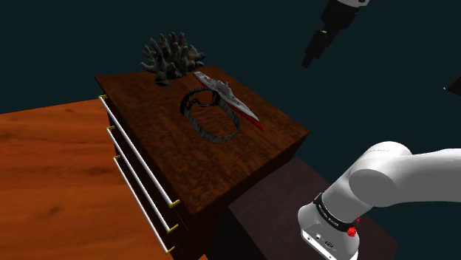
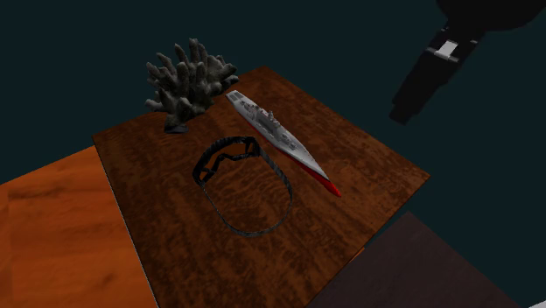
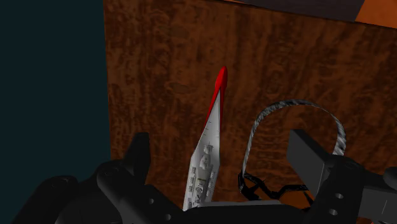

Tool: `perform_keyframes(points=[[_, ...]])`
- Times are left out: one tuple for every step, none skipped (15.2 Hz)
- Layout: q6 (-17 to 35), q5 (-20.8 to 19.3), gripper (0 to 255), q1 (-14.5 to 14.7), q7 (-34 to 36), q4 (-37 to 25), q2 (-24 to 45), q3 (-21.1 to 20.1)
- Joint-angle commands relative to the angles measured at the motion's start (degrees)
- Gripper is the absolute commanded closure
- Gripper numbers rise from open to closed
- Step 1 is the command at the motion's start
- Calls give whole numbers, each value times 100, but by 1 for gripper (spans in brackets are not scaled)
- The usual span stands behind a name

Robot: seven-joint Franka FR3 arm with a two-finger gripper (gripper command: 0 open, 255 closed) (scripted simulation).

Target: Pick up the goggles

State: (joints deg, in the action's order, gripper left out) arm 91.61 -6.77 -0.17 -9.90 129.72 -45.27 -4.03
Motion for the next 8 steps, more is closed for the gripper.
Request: perform_keyframes(points=[[0,0,0,0,0,0,0,0],[197,44,0,1,93,154,32,-23],[396,87,0,2,185,300,73,-46],[597,128,0,4,276,439,122,-71],[801,170,0,5,365,571,181,-98],[1007,210,0,6,454,695,250,-125],[1216,249,0,7,542,812,328,-153],[1426,287,0,8,630,920,415,-183]])
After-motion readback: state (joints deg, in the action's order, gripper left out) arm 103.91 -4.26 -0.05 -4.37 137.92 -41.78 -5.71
